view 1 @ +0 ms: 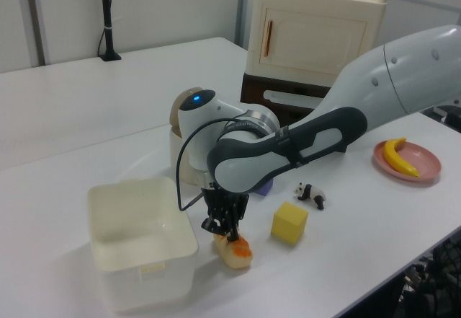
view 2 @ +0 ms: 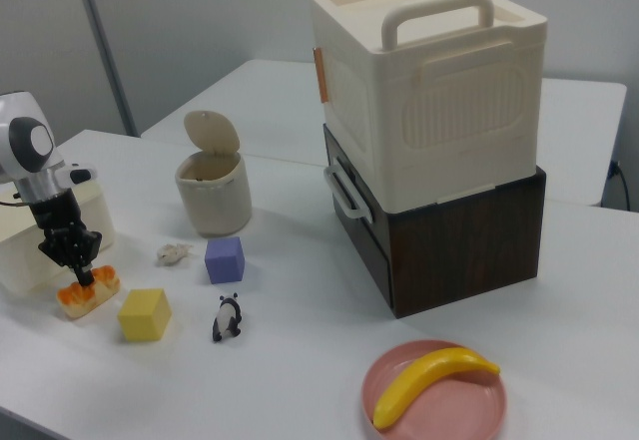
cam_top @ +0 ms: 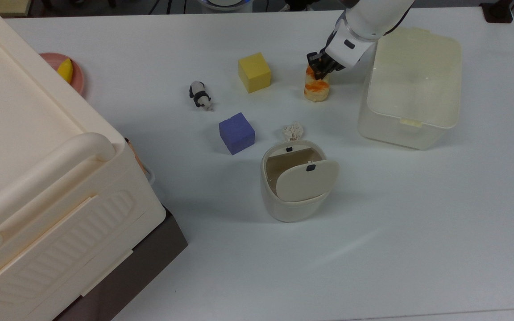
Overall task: Put the bread in the basket
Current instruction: 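Close the gripper on the bread loaf, then lift the bread loaf and carry it over the cream basket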
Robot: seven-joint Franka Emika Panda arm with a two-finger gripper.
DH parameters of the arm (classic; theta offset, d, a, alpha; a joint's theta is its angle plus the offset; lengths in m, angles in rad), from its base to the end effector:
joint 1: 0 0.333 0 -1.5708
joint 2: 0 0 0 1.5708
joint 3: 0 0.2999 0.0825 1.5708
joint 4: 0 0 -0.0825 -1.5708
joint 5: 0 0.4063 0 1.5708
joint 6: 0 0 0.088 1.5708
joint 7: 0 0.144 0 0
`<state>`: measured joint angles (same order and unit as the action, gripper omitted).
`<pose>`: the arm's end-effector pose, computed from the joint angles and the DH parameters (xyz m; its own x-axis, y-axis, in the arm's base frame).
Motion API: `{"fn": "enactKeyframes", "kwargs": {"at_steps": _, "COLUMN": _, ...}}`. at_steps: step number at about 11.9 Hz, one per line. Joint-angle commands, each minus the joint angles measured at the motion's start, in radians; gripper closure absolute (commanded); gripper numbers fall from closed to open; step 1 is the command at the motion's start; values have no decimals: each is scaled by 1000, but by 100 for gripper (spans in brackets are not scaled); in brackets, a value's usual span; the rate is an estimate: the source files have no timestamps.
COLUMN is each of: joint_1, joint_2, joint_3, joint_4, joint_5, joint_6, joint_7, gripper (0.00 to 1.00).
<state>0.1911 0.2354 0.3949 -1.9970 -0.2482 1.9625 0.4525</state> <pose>0.4890 0.2953 0.2691 0.9561 0.2337 -0.1770 0.2683 -0.9409 0.2069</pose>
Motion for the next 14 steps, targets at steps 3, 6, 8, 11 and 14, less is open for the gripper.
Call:
{"fn": "enactKeyframes", "kwargs": {"at_steps": 3, "joint_1": -18, "joint_2": -2, "joint_3": -4, "joint_4": 156, "joint_5": 20, "joint_6": -104, "joint_7": -47, "gripper": 100}}
{"fn": "enactKeyframes", "kwargs": {"at_steps": 6, "joint_1": -47, "joint_2": -25, "joint_3": -10, "joint_4": 282, "joint_5": 66, "joint_6": -204, "joint_7": -93, "gripper": 100}}
{"fn": "enactKeyframes", "kwargs": {"at_steps": 8, "joint_1": -73, "joint_2": -45, "joint_3": -10, "joint_4": 360, "joint_5": 67, "joint_6": -264, "joint_7": -110, "gripper": 100}}
{"fn": "enactKeyframes", "kwargs": {"at_steps": 11, "joint_1": -71, "joint_2": -60, "joint_3": -5, "joint_4": 434, "joint_5": 72, "joint_6": -301, "joint_7": -103, "gripper": 100}}
{"fn": "enactKeyframes", "kwargs": {"at_steps": 14, "joint_1": -12, "joint_2": -56, "joint_3": 1, "joint_4": 432, "joint_5": 72, "joint_6": -290, "joint_7": -83, "gripper": 100}}
